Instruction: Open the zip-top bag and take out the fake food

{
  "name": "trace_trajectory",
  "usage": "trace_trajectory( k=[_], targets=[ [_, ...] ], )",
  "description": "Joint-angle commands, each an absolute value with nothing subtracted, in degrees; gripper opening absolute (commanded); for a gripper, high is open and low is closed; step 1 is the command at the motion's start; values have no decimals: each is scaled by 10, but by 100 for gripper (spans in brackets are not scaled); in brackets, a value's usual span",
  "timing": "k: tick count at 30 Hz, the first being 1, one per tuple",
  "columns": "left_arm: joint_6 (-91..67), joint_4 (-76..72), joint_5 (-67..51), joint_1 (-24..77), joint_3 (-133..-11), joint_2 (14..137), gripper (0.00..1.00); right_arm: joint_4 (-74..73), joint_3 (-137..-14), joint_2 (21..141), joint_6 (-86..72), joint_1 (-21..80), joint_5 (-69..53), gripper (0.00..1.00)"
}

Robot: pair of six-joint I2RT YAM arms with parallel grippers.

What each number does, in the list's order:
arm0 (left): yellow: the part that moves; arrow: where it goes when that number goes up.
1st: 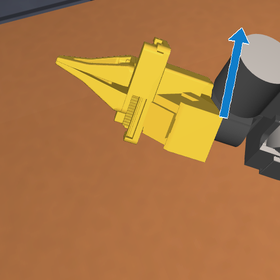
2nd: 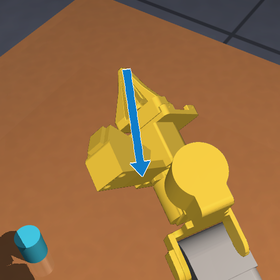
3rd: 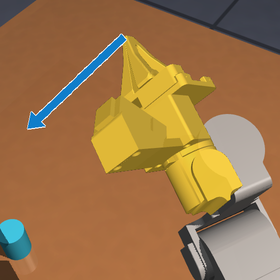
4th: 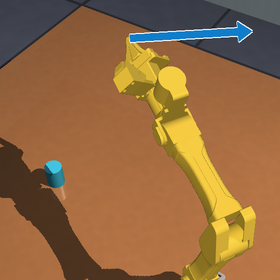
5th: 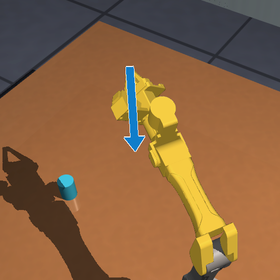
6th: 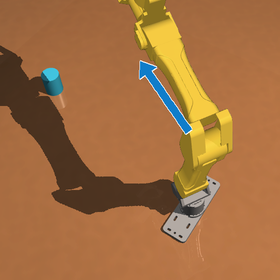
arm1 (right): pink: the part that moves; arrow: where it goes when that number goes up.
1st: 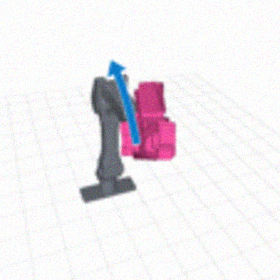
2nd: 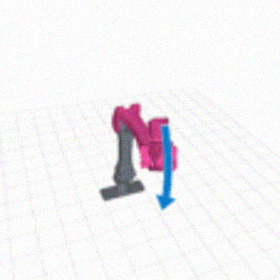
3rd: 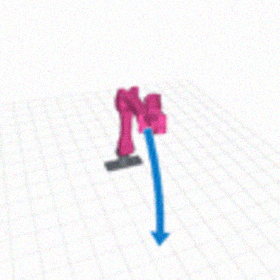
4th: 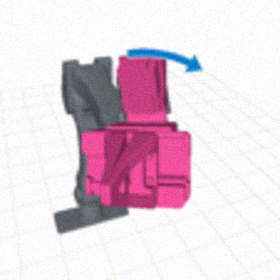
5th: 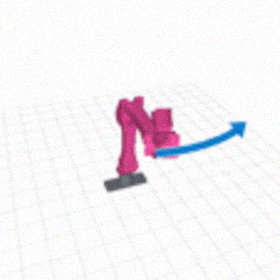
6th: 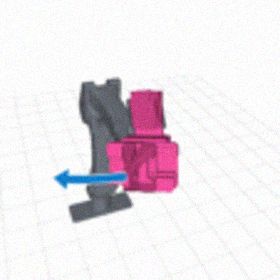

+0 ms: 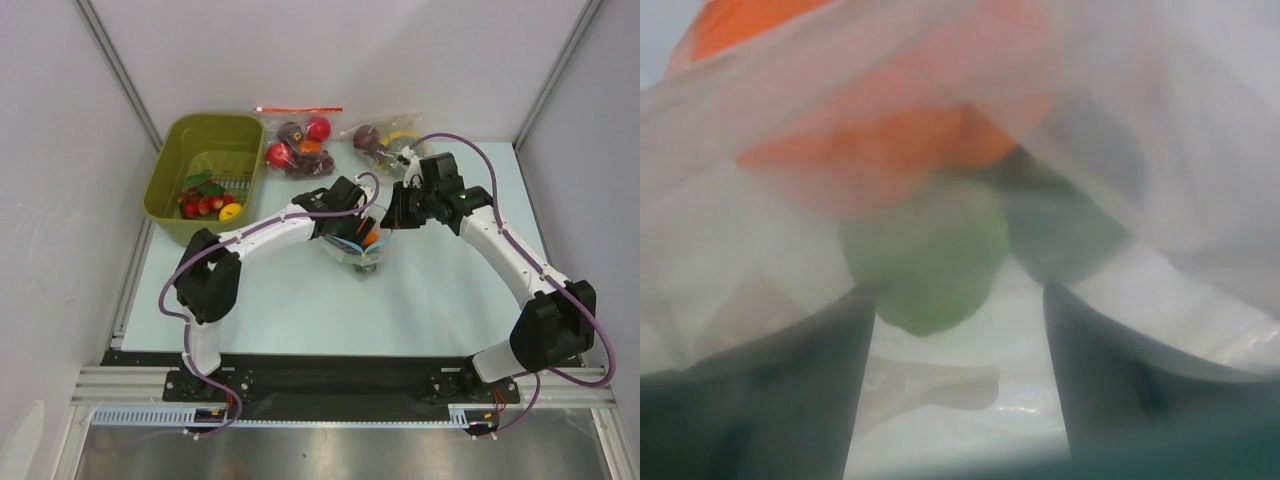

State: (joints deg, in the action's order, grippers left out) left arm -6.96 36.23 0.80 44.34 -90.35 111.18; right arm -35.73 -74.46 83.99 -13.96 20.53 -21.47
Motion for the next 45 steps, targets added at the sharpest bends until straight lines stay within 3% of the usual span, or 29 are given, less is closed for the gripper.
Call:
trace_trajectory(
  k=[1,5,11,14,17,20,22,28,31,32,35,40,41,45],
  targets=[
    [-55,327,-13,438,-890,1116,74,-335,-744,848,-141,207,-217,0],
    [-51,320,-16,436,-888,1125,74,-334,-744,851,-141,207,-214,0],
    [-45,318,-24,434,-889,1127,40,-336,-747,853,-142,207,-211,0],
    [-43,314,-28,433,-889,1118,29,-337,-748,854,-142,207,-209,0],
    [-44,304,-38,432,-887,1104,26,-337,-749,857,-142,207,-207,0],
    [-54,290,-54,430,-885,1092,12,-338,-750,860,-142,207,-206,0],
    [-59,281,-64,428,-885,1088,11,-338,-751,860,-142,207,-206,0],
    [-65,278,-67,425,-892,1113,19,-339,-751,860,-142,207,-205,0],
    [-70,272,-69,424,-894,1123,37,-339,-750,859,-142,207,-203,0],
    [-74,272,-69,424,-894,1125,49,-340,-751,859,-141,207,-203,0],
    [-81,268,-58,424,-894,1133,61,-339,-751,858,-142,207,-204,0],
    [-86,250,-43,424,-894,1139,70,-339,-751,860,-141,207,-206,0],
    [-88,248,-40,424,-895,1143,76,-339,-751,862,-140,207,-206,0],
    [-90,250,-31,424,-905,1166,78,-339,-751,862,-138,206,-207,0]
  ],
)
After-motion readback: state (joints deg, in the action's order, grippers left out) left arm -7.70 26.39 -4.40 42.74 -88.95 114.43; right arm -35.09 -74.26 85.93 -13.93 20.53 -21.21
